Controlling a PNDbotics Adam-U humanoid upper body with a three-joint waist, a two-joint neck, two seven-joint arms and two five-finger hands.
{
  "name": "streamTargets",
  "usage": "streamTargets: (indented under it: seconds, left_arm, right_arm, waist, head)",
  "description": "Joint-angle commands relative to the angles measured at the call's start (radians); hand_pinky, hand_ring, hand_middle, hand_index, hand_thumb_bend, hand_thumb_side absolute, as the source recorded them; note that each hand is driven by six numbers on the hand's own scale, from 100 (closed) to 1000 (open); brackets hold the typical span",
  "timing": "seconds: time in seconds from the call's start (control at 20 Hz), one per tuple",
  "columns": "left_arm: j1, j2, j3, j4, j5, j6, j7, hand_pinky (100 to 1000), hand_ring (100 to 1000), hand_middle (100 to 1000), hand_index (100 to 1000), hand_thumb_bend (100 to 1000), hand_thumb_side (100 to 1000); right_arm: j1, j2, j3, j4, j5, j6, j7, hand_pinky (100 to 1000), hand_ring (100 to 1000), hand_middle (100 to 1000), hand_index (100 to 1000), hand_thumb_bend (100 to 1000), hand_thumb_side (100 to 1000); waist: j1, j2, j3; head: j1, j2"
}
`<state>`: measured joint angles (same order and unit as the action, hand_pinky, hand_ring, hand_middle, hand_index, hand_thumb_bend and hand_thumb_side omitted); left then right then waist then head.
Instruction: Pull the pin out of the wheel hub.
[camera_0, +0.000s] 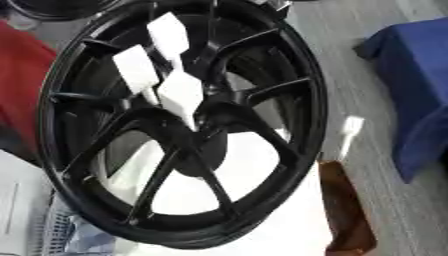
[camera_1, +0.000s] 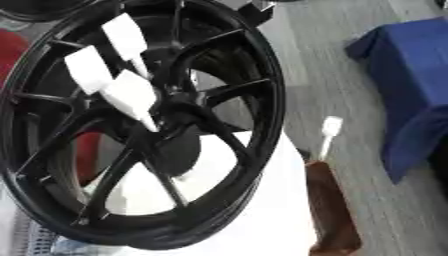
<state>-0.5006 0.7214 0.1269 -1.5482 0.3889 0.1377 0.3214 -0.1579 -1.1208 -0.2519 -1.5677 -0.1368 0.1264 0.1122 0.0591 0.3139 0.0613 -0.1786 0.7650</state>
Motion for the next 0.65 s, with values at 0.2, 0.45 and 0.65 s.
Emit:
streamTargets:
  seconds: [0.2, 0.45, 0.65]
  left_arm:
    - [-0.017, 0.038, 0.013, -0.016, 0.008, -0.002, 0.000, 763, 777, 682, 754, 505, 672]
    - [-0.029, 0.026, 0.007, -0.019, 0.008, -0.001, -0.004, 763, 777, 682, 754, 503, 672]
    - [-0.043, 0.014, 0.001, -0.024, 0.006, -0.001, -0.007, 762, 775, 680, 753, 501, 669]
  right_arm:
    - [-0.039, -0.028, -0.005, -0.038, -0.086, -0.005, -0.056, 918, 749, 736, 781, 217, 366]
    - [-0.099, -0.019, 0.039, -0.111, -0.172, -0.001, -0.081, 923, 734, 723, 772, 116, 399]
    - [-0.161, 0.011, 0.078, -0.159, -0.221, 0.007, -0.080, 930, 732, 724, 772, 105, 402]
  waist:
    - [-0.004, -0.031, 0.001]
    - [-0.008, -0.034, 0.012]
    - [-0.011, -0.036, 0.024]
  head:
    - [-0.009, 0.005]
    - [-0.016, 0.005]
    - [-0.019, 0.002]
